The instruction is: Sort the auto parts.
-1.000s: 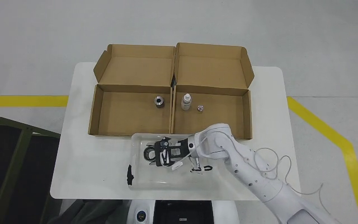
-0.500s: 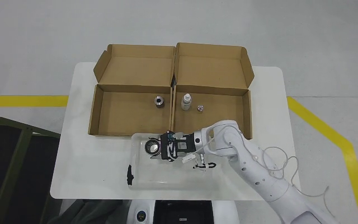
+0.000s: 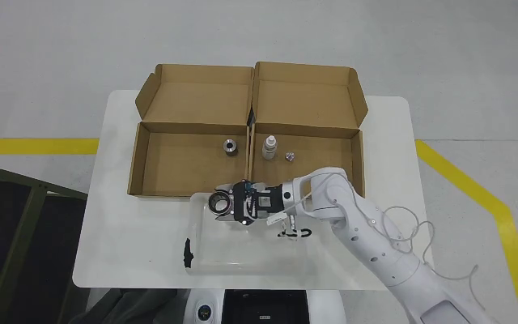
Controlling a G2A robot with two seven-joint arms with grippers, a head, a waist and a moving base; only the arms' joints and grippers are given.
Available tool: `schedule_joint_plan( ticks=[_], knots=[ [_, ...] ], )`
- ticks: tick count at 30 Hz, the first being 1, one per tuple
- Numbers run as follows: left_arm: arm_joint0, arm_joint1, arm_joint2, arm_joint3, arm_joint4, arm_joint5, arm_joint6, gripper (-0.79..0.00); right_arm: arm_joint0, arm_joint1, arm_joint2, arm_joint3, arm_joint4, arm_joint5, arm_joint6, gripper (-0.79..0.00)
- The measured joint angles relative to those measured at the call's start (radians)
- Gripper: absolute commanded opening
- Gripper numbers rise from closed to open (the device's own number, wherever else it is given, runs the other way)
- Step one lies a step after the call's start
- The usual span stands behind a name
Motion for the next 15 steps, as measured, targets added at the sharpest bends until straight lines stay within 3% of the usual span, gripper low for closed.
schedule_joint_plan(
  ticks=[15],
  knots=[
    [0.000, 0.000, 0.000, 0.000, 0.000, 0.000, 0.000, 0.000, 0.126, -0.034, -0.037, 0.110, 0.004, 0.084, -0.027, -0.785]
  ],
)
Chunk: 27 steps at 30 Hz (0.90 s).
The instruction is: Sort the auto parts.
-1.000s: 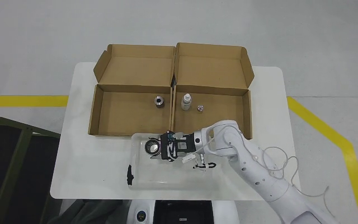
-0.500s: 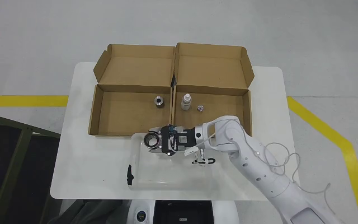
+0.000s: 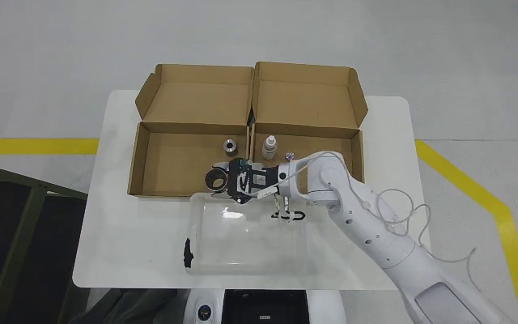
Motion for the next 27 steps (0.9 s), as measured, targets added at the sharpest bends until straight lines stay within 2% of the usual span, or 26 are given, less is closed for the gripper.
schedule_joint_plan(
  ticks=[10, 27],
  knots=[
    [0.000, 0.000, 0.000, 0.000, 0.000, 0.000, 0.000, 0.000, 0.076, -0.022, -0.027, 0.078, -0.036, 0.052, 0.033, -0.785],
    [0.000, 0.000, 0.000, 0.000, 0.000, 0.000, 0.000, 0.000, 0.158, -0.072, -0.108, 0.227, -0.045, 0.080, 0.061, -0.785]
  ],
)
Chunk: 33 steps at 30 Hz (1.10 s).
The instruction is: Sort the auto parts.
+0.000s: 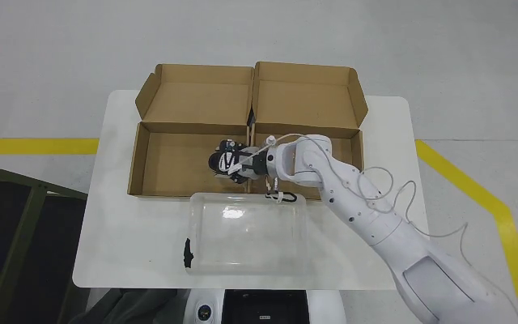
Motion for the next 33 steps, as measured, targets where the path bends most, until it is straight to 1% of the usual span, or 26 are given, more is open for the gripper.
schedule_joint_plan(
  ticks=[9, 17, 21, 27, 28, 33],
  knots=[
    [0.000, 0.000, 0.000, 0.000, 0.000, 0.000, 0.000, 0.000, 0.031, -0.026, -0.035, 0.073, -0.008, 0.003, 0.020, -0.785],
    [0.000, 0.000, 0.000, 0.000, 0.000, 0.000, 0.000, 0.000, 0.052, -0.045, -0.061, 0.109, -0.029, 0.004, 0.038, -0.779],
    [0.000, 0.000, 0.000, 0.000, 0.000, 0.000, 0.000, 0.000, 0.059, -0.054, -0.072, 0.123, -0.040, 0.005, 0.047, -0.708],
    [0.000, 0.000, 0.000, 0.000, 0.000, 0.000, 0.000, 0.000, 0.067, -0.066, -0.084, 0.142, -0.053, -0.001, 0.058, -0.668],
    [0.000, 0.000, 0.000, 0.000, 0.000, 0.000, 0.000, 0.000, 0.068, -0.067, -0.085, 0.144, -0.056, -0.001, 0.060, -0.634],
    [0.000, 0.000, 0.000, 0.000, 0.000, 0.000, 0.000, 0.000, 0.075, -0.075, -0.090, 0.153, -0.069, -0.006, 0.071, -0.554]
  ],
)
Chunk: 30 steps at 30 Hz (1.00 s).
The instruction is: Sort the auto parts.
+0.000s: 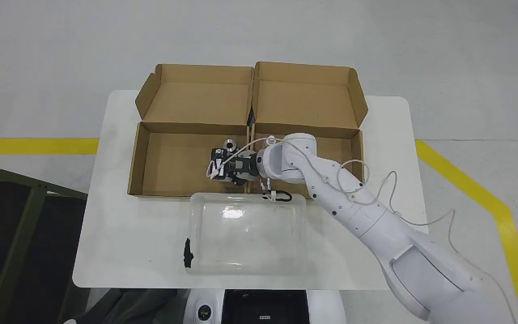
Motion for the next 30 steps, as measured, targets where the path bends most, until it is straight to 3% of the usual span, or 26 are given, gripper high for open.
schedule_joint_plan(
  ticks=[14, 30],
  knots=[
    [0.000, 0.000, 0.000, 0.000, 0.000, 0.000, 0.000, 0.000, 0.008, -0.015, -0.003, 0.021, -0.027, -0.017, 0.007, -0.419],
    [0.000, 0.000, 0.000, 0.000, 0.000, 0.000, 0.000, 0.000, -0.006, -0.010, 0.053, -0.018, -0.022, -0.027, -0.041, -0.400]
  ],
)
